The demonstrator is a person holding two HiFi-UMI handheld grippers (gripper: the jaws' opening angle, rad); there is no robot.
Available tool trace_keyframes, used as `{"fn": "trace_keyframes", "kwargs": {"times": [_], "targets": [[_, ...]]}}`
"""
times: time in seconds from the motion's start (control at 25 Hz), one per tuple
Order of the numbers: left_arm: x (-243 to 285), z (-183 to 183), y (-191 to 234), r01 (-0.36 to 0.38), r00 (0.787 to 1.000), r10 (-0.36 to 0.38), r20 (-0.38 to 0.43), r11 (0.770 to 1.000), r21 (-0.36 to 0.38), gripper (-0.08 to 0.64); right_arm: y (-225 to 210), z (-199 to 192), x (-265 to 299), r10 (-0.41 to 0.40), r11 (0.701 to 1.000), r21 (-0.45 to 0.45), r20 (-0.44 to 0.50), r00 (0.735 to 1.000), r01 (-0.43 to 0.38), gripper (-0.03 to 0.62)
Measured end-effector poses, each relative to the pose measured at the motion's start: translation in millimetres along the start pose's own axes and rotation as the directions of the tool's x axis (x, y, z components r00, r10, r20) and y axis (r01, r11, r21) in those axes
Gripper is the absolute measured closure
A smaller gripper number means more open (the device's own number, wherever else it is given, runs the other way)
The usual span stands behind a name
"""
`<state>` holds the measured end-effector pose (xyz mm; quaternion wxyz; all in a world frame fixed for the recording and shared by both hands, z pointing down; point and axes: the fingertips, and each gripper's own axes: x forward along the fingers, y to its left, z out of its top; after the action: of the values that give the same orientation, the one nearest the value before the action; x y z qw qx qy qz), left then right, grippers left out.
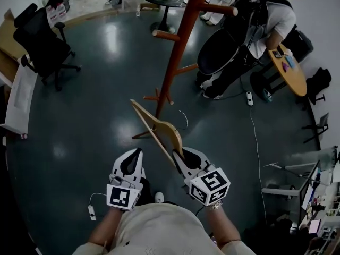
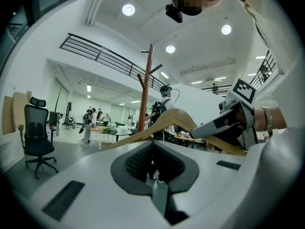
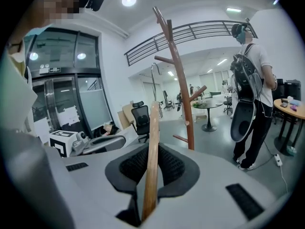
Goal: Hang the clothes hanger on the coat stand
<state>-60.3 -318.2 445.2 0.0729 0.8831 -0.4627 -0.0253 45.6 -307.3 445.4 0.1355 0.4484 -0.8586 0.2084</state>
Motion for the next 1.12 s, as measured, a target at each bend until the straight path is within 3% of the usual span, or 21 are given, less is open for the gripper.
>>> {"fn": "trace_keyframes", "kwargs": {"times": [0.2, 0.4, 0.56, 0.76, 1.12], "targets": [[34, 0, 13, 0.047, 0.999, -0.047, -0.003, 0.999, -0.016, 0.546, -19, 40, 18, -0.032, 0.999, -0.035, 0.021, 0.999, 0.032, 0.523], [61, 3, 39, 0.067, 0.998, -0.067, -0.008, 0.997, -0.028, 0.546, -39, 91, 31, -0.051, 0.999, 0.014, 0.068, 0.996, 0.050, 0.523], [74, -5, 73, 0.052, 0.998, -0.053, -0.022, 0.998, -0.023, 0.546, -51, 116, 47, -0.085, 0.995, -0.037, 0.079, 0.993, 0.088, 0.523], [98, 3, 94, 0.091, 0.995, -0.092, -0.028, 0.996, -0.013, 0.546, -63, 145, 67, -0.130, 0.986, -0.089, 0.083, 0.988, 0.138, 0.523], [133, 14, 110, 0.191, 0.982, -0.190, 0.019, 0.980, -0.051, 0.546, -85, 179, 106, -0.084, 0.986, -0.138, 0.070, 0.994, 0.093, 0.523]]}}
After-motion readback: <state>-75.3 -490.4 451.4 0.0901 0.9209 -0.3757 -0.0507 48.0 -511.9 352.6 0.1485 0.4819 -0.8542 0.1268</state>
